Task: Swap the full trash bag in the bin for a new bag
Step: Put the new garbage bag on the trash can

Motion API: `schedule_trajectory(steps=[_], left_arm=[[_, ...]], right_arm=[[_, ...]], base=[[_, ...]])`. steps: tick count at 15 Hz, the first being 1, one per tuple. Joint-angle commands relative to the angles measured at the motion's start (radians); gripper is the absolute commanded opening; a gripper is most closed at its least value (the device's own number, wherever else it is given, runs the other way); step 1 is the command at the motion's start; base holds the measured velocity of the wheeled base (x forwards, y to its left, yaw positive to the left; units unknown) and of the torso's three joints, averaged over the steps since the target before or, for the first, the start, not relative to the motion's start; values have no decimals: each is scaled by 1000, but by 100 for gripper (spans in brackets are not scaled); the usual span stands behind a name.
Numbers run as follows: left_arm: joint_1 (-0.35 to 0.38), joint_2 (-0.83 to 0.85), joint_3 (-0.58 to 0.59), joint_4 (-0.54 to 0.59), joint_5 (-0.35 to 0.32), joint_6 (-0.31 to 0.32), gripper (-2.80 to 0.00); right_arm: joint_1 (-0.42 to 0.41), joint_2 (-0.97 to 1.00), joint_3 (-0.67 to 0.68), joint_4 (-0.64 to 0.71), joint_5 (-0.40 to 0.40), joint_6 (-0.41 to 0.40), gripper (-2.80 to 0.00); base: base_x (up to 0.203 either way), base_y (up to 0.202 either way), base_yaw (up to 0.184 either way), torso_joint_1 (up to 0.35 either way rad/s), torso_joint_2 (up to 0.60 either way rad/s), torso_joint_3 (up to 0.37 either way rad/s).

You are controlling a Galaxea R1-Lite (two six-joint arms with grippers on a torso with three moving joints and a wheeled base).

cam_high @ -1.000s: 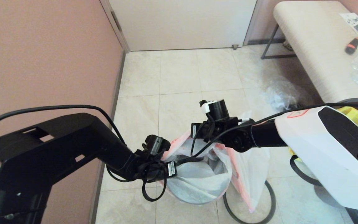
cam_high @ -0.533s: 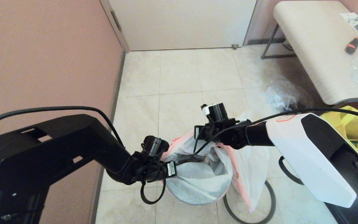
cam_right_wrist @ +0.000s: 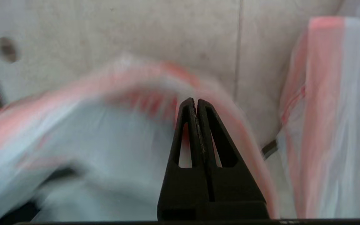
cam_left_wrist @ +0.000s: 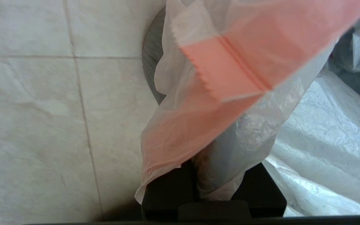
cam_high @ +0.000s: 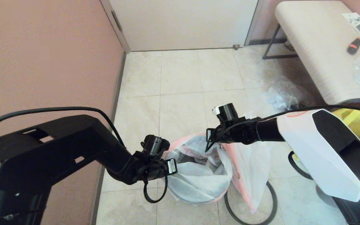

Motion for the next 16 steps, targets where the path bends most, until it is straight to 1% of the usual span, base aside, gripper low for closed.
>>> schedule_trajectory(steps=[1, 2, 3, 4, 5, 6, 7, 9, 10, 12, 15, 16], left_arm=[[0, 8, -2, -1, 3, -4, -280], [-1, 9, -1, -1, 3, -3, -280], [-3, 6, 0, 1, 3, -1, -280], [-4, 5, 3, 1, 3, -1, -280], [-6, 2, 6, 1, 1, -1, -280], [-11, 2, 8, 2, 1, 1, -280], [-13, 0, 11, 2, 0, 2, -280], [-17, -8, 20, 2, -14, 10, -280], [-17, -18, 30, 1, -39, 16, -280], [-17, -37, 48, -1, -78, 21, -280], [-23, -40, 67, -28, -85, 26, -280], [-23, -40, 75, -43, -86, 42, -280]], right_arm=[[7, -92, 16, 62, 22, 13, -280], [16, -129, 26, 80, 31, 14, -280], [25, -172, 67, 78, 63, 12, -280], [35, -208, 128, 51, 130, 1, -280], [46, -224, 179, 3, 194, -26, -280], [62, -226, 208, -34, 229, -85, -280], [72, -206, 208, -44, 244, -124, -280], [80, -157, 190, -46, 289, -170, -280], [81, -138, 184, -46, 304, -194, -280], [77, -118, 184, -44, 310, -227, -280], [71, -100, 178, -52, 316, -247, -280], [74, -98, 178, -52, 317, -259, -280]], base=[[0, 0, 0, 0, 0, 0], [0, 0, 0, 0, 0, 0], [0, 0, 0, 0, 0, 0], [0, 0, 0, 0, 0, 0], [0, 0, 0, 0, 0, 0], [0, 0, 0, 0, 0, 0], [0, 0, 0, 0, 0, 0], [0, 0, 0, 0, 0, 0], [0, 0, 0, 0, 0, 0], [0, 0, 0, 0, 0, 0], [0, 0, 0, 0, 0, 0], [0, 0, 0, 0, 0, 0]])
